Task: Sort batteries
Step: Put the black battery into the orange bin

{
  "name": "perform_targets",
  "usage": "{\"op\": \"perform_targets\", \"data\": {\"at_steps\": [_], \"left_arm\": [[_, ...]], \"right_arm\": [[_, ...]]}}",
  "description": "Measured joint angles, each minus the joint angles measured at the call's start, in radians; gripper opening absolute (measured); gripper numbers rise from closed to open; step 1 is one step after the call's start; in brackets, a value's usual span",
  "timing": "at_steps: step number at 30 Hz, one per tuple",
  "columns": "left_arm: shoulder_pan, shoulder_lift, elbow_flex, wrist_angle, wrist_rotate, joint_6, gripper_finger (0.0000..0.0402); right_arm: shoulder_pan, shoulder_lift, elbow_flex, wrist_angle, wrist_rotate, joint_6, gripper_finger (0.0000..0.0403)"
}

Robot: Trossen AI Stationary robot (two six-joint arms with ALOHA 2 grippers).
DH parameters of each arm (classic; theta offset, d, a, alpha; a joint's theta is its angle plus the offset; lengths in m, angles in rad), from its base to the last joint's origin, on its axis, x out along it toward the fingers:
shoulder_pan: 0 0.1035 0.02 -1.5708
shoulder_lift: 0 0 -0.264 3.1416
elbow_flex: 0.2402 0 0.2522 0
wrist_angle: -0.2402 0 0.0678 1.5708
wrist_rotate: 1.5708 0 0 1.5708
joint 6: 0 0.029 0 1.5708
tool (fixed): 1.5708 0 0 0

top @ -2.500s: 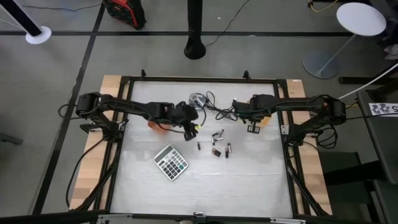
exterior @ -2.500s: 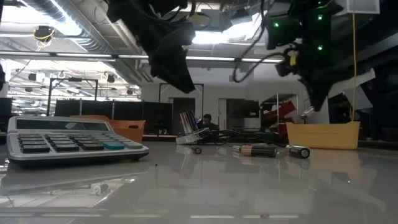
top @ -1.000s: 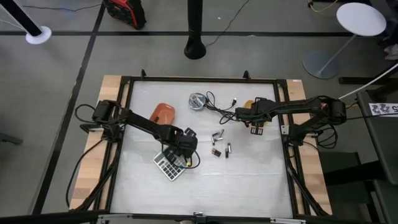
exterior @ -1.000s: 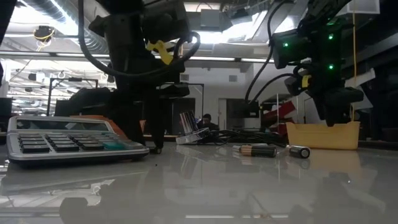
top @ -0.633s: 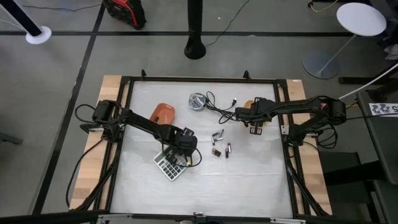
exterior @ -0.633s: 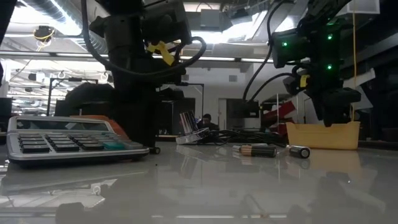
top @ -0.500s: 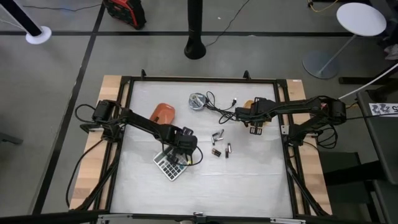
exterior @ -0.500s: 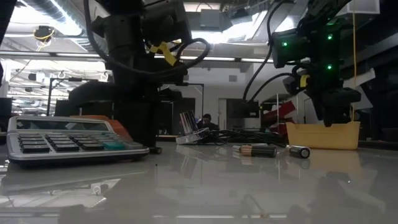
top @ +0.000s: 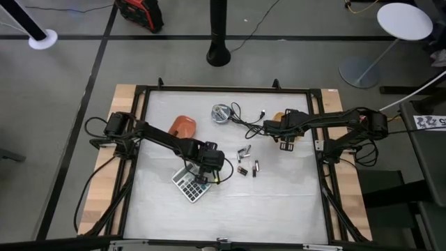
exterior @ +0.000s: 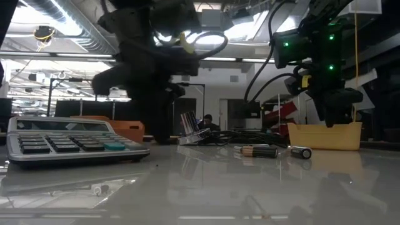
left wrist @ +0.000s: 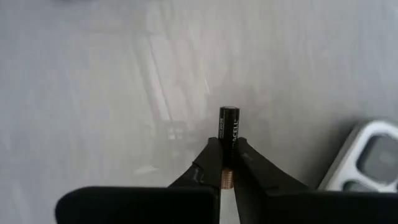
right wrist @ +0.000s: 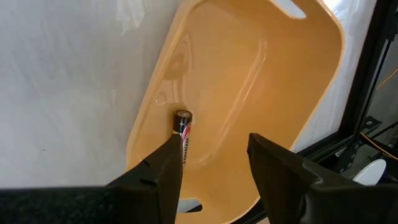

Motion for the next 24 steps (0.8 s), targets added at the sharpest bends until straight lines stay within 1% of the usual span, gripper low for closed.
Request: {"op": "perform_targets", "data": {"at_steps": [4,7,11,16,20,22,24], "left_arm": [[0.023,-0.022,0.011,-0.015,-0.003,-0.01,0.0009],[0.044,-0.062,0.012,-0.025,-0.005,-0.011,0.0007],[0.079,-0.127,0.012,-0.085,-0.02,-0.015,0.0011],[0.133,-0.218,0.013,-0.227,-0.117,-0.041,0.001],[0.183,-0.268,0.013,-0.38,-0.229,-0.12,0.0015],[0.21,-0.277,0.013,-0.451,-0.255,-0.173,0.0022],[0.238,-0.277,0.013,-0.509,-0.258,-0.223,0.0028]], "right_arm": [[0.0,0.0,0.001,-0.001,0.0,0.0,0.0177],[0.0,0.0,0.002,0.0,0.0,0.0,0.0177],[0.0,0.0,0.002,0.0,0.0,0.0,0.0177],[0.0,0.0,0.002,0.001,0.0,-0.001,0.0177],[0.0,0.0,0.002,0.0,0.0,-0.001,0.0177],[0.0,0.0,0.002,0.0,0.0,-0.001,0.0177],[0.0,0.0,0.002,0.0,0.0,-0.001,0.0177]]}}
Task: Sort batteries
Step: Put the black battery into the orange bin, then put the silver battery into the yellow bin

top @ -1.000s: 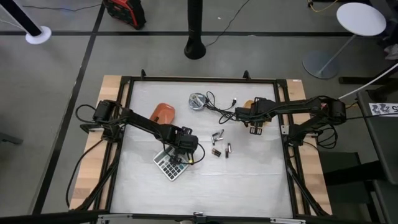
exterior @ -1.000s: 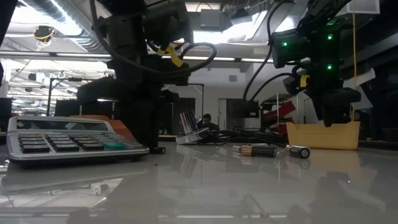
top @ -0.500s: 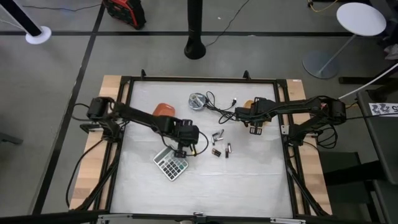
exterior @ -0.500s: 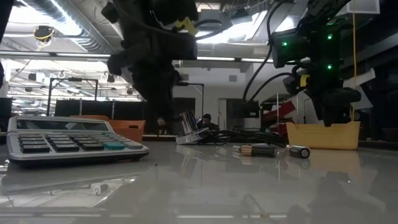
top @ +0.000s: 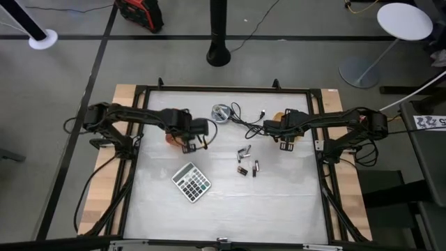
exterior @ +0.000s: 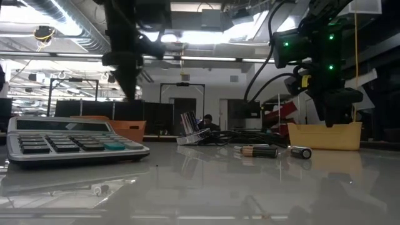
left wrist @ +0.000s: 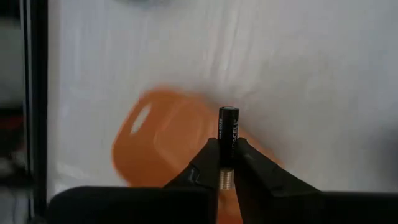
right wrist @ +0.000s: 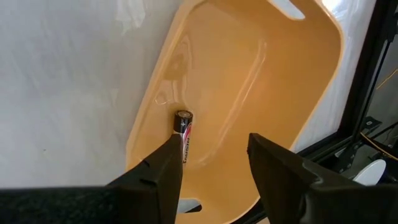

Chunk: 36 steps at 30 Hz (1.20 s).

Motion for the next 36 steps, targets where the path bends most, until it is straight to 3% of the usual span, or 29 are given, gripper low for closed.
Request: {"op": "perform_targets", "data": {"at_steps": [13,17,22,27,36], "left_arm": [[0.098,0.004,-0.117,0.001,0.0,-0.101,0.005],[0.101,0.004,-0.123,0.023,0.0,-0.102,0.0078],[0.101,0.004,-0.123,0.074,0.0,-0.099,0.0123],[0.101,0.004,-0.123,0.131,0.001,-0.101,0.0145],[0.101,0.004,-0.123,0.177,0.001,-0.089,0.0148]], "right_arm": [[0.001,0.0,0.076,-0.062,-0.003,-0.084,0.0177],[0.001,0.0,0.111,-0.04,-0.093,-0.128,0.0177],[0.002,0.0,0.124,-0.003,-0.281,-0.199,0.0177],[0.06,0.0,0.124,0.049,-0.436,-0.315,0.0177],[0.248,0.0,0.124,0.204,-0.48,-0.553,0.0177]]}}
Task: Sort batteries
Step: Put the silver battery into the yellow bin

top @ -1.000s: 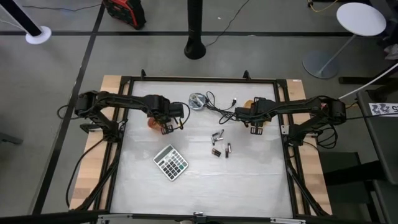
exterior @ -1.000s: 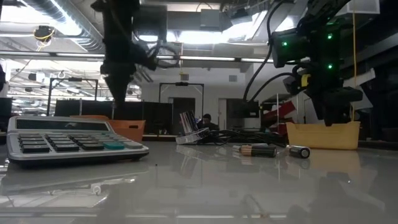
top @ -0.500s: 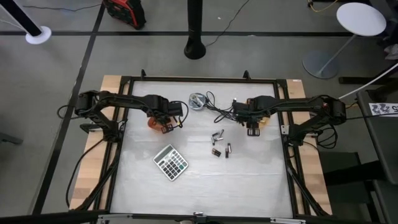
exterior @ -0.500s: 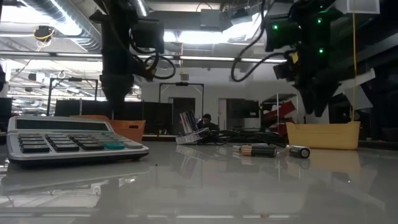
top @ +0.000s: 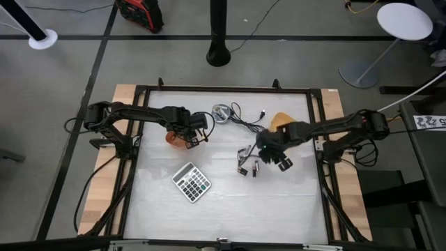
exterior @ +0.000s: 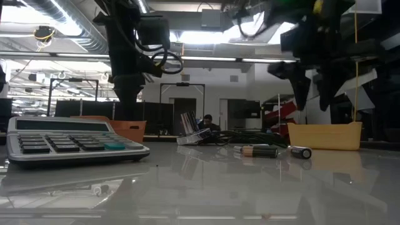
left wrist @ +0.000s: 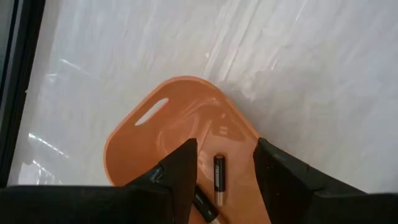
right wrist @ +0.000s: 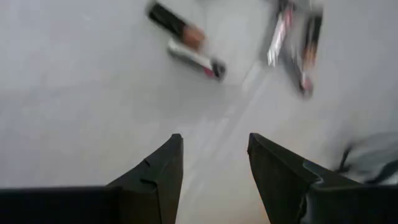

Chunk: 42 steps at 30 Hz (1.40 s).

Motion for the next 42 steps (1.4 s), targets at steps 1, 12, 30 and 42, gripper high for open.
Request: {"op": "perform_targets", "data": {"at_steps": [1,12,30,42], "left_arm": [[0.0,0.0,0.0,0.002,0.0,-0.004,0.0148],[-0.002,0.0,0.0,0.023,0.0,-0.003,0.0148],[-0.002,0.0,0.0,0.072,0.0,0.029,0.0148],[-0.002,0.0,0.0,0.075,0.0,0.029,0.0148]], "right_arm": [[0.014,0.0,-0.003,0.03,0.0,-0.028,0.0177],[0.102,0.023,-0.081,0.234,0.0,-0.359,0.0177],[0.099,0.226,-0.087,0.343,0.001,-0.368,0.0177],[0.1,0.251,-0.085,0.331,0.039,-0.281,0.0123]]}}
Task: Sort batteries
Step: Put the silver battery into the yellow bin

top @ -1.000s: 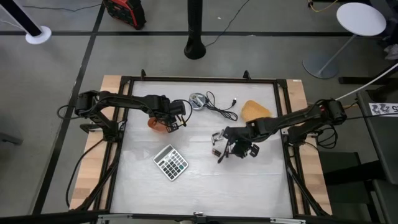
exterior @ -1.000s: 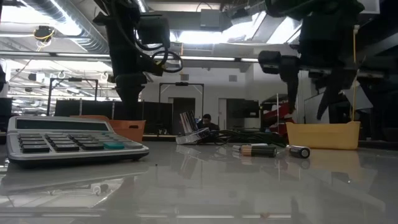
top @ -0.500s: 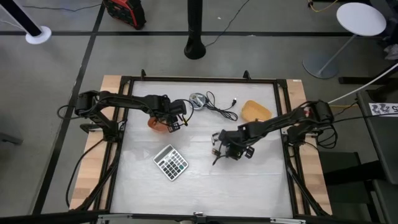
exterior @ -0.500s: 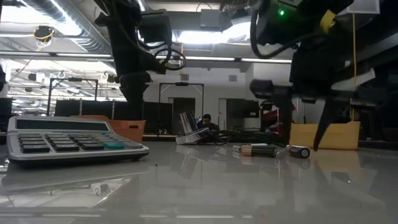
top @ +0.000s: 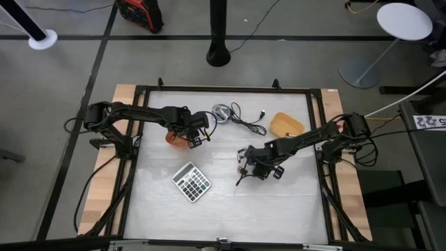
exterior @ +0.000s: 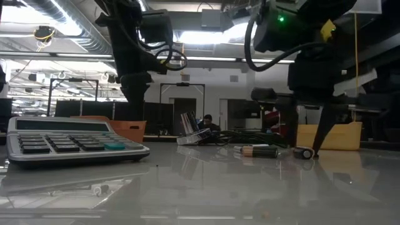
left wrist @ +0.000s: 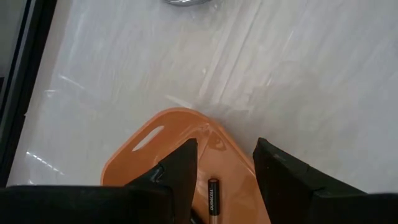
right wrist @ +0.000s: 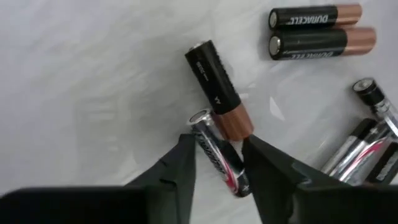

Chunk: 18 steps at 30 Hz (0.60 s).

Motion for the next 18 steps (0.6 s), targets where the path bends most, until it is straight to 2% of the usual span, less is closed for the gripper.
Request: {"op": "perform_targets", "data": {"at_steps": [5,9,13,18], "left_arm": [[0.0,0.0,0.0,0.005,0.0,0.0,0.0148],[0.0,0.0,0.0,0.022,0.0,0.0,0.0148],[0.0,0.0,0.0,0.023,0.0,0.0,0.0148],[0.0,0.0,0.0,0.023,0.0,0.0,0.0148]], "right_arm": [[0.0,0.0,0.0,-0.015,-0.001,0.057,0.0062],[0.0,0.001,-0.001,-0.015,0.007,0.113,0.0029],[0.0,0.002,0.015,-0.039,0.011,0.158,0.0022],[-0.001,0.009,0.074,-0.147,0.016,0.192,0.003]]}}
